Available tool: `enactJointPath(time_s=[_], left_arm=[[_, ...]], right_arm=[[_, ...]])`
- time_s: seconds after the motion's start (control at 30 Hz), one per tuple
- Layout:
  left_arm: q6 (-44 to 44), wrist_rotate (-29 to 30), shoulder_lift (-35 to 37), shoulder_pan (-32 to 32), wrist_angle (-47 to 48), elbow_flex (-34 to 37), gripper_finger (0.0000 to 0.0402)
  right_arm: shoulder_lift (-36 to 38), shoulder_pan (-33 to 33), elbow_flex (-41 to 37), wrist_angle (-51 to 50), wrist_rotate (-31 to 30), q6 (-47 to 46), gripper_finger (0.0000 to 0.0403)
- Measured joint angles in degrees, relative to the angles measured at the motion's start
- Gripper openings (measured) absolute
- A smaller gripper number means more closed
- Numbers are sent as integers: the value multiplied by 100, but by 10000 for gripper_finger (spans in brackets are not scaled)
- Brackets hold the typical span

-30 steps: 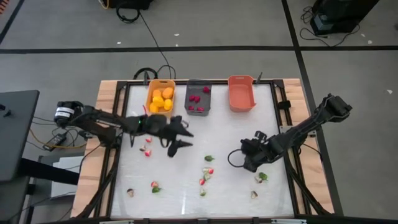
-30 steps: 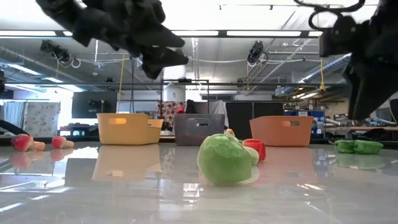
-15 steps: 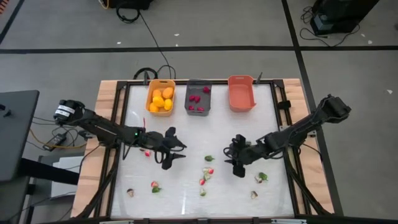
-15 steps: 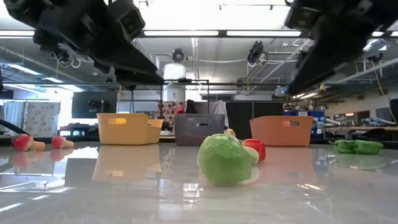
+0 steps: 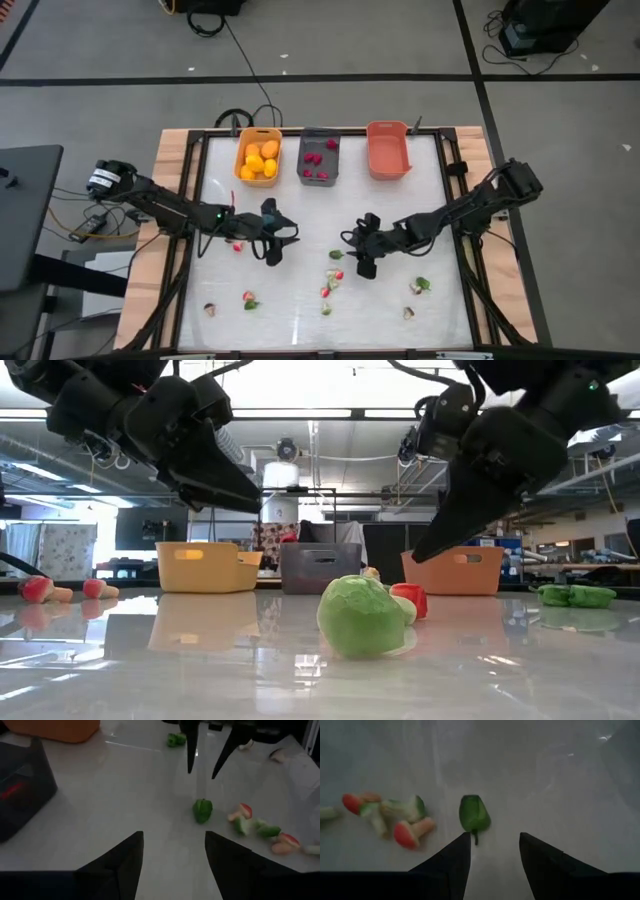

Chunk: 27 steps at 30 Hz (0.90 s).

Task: Sort produce into baskets
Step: Put the green chili pepper into the black bin

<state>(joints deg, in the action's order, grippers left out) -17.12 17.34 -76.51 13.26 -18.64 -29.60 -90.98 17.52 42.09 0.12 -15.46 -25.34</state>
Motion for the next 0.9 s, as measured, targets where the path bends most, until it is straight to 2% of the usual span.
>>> enactJointPath(time_s=[0.23, 0.4, 0.7, 0.9], left_arm=[[-58, 0, 0, 0, 15, 0, 218], [-157, 2, 0, 24, 32, 0, 218], [-132, 0, 0, 118, 34, 0, 218], [-143, 0, 0, 118, 32, 0, 218]], right_arm=[[76, -51, 2, 54, 29, 317, 181], [76, -35, 1, -23, 261, 549, 181], [76, -48, 2, -209, 506, -179, 174], [140, -48, 2, -822, 459, -531, 174]])
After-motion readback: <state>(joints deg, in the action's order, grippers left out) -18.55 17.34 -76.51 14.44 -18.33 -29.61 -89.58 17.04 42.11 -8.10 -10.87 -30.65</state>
